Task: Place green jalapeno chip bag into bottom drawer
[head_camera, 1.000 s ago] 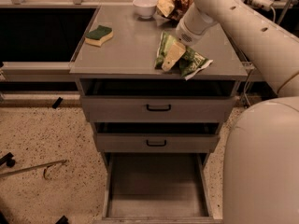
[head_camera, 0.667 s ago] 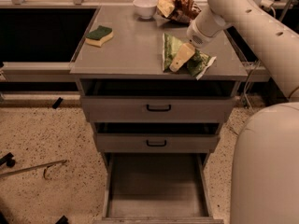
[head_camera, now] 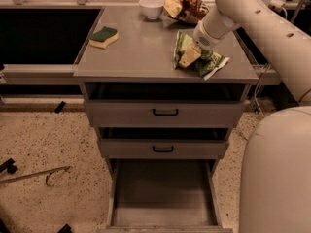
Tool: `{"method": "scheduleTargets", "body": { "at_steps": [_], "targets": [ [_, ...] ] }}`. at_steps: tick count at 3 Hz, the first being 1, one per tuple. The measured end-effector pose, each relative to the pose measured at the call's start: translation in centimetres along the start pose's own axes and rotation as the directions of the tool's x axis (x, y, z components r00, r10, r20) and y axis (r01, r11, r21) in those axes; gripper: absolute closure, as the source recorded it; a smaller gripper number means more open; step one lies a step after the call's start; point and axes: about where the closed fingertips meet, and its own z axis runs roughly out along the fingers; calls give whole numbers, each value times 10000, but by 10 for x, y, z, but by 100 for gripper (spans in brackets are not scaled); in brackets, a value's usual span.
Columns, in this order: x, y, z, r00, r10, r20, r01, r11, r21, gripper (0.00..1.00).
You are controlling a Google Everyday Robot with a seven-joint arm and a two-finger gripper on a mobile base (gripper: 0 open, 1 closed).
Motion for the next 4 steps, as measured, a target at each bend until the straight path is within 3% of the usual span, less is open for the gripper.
{"method": "scheduleTargets", "body": {
  "at_steps": [1,2,3,4],
  "targets": [
    [0,14,-11,9999,59,127,-59,10000,19,65],
    [-10,40,-66,9946,161,1022,-222,9980,591,88],
    [-16,89,-112,9797,240,1988,-403,9961,787,100],
    [14,151,-109,9755,788,2056,-825,9966,92,100]
  ]
}}
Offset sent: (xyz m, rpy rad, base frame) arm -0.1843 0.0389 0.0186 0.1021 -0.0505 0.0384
